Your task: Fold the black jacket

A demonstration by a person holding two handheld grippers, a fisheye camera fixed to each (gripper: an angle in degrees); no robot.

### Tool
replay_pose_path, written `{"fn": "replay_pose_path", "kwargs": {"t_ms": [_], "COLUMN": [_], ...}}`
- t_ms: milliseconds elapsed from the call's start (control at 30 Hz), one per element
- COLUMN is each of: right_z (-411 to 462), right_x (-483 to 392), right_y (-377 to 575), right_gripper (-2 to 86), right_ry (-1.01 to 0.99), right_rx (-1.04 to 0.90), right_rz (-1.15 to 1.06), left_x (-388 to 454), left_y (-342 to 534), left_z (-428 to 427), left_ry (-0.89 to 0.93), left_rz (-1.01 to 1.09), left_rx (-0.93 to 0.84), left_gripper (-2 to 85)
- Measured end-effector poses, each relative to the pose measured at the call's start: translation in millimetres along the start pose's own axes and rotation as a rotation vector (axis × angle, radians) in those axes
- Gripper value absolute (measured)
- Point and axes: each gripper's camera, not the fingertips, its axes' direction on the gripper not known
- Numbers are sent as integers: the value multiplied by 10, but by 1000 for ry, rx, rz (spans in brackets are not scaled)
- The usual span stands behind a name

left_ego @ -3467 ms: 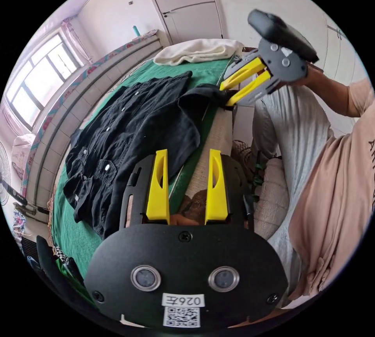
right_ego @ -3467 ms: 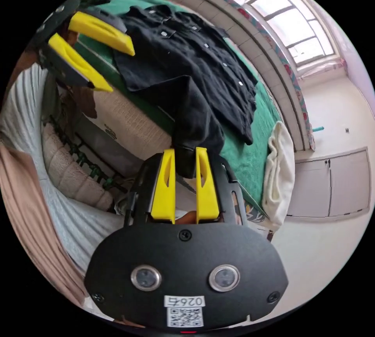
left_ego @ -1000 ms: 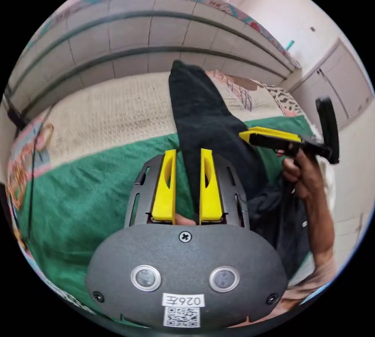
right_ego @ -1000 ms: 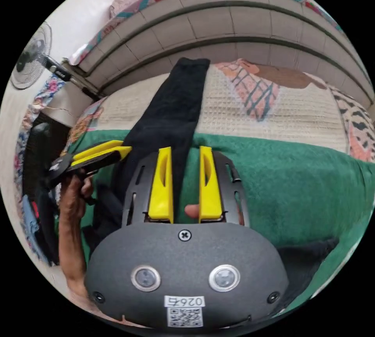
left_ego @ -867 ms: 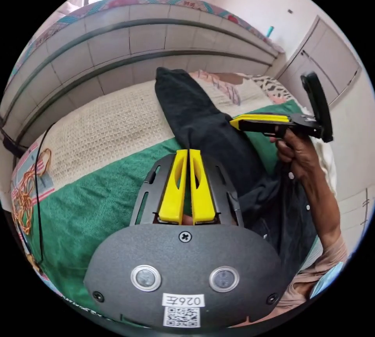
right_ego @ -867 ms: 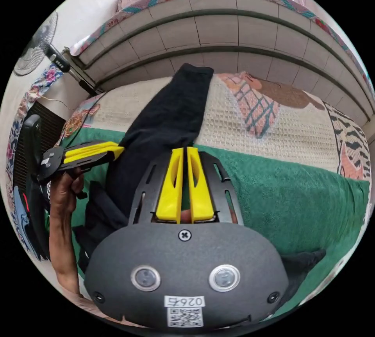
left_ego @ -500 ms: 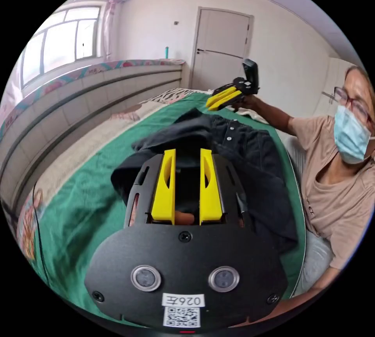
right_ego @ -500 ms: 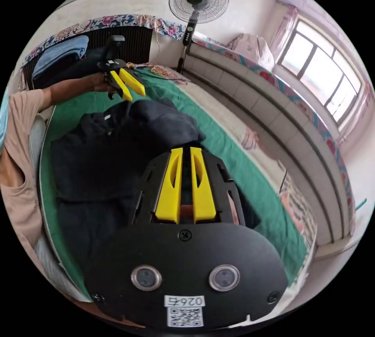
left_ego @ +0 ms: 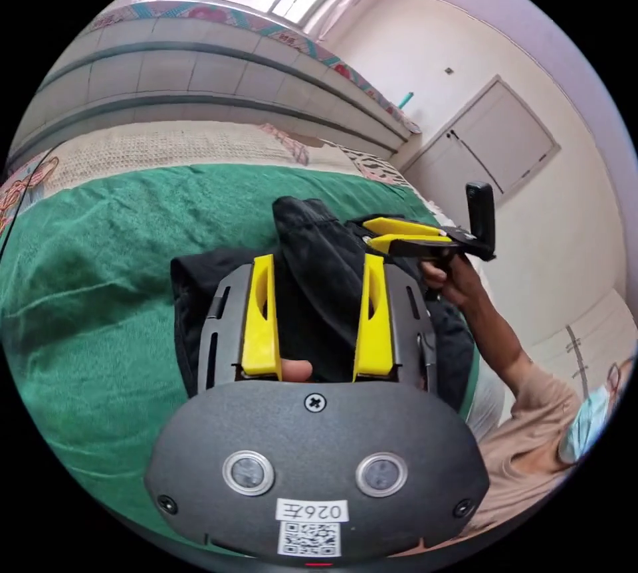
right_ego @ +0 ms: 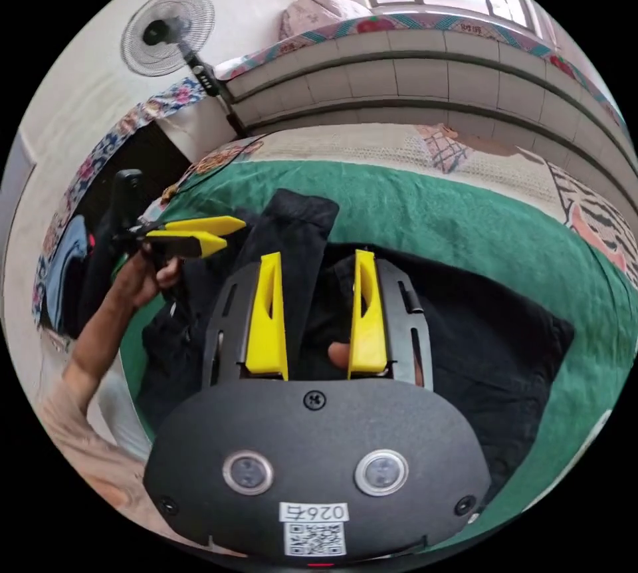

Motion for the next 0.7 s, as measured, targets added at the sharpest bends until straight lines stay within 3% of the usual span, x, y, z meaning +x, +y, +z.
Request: {"fn": "replay_pose_path", "kwargs": {"t_ms": [67, 133, 233, 367, 500, 700], "right_z": [474, 596, 99, -1055, -1469, -1599], "right_x": [61, 103, -46, -553, -809, -1020], "right_y": [-281, -373, -218, 698, 1543, 2083], "right_gripper": [54, 25, 17, 42, 81, 75], "right_ry": [-1, -73, -156, -433, -433, -189], "right_rx": [-90, -139, -7, 135, -44, -101], "right_rz": [83, 139, 28, -335, -415, -193], "left_x": [-200, -222, 102, 821, 1231, 1468], "left_y": [-218, -290, -219, 301, 945, 1243], "left_z": [295, 349, -72, -763, -1200, -1394], "left_ry": [46, 111, 272, 604, 537, 377], "left_rz": [-104, -144, 35, 391, 433, 306], "left_rx": [-65, -91, 58, 60, 58, -37], "left_gripper": [53, 17, 19, 79, 171, 132]}}
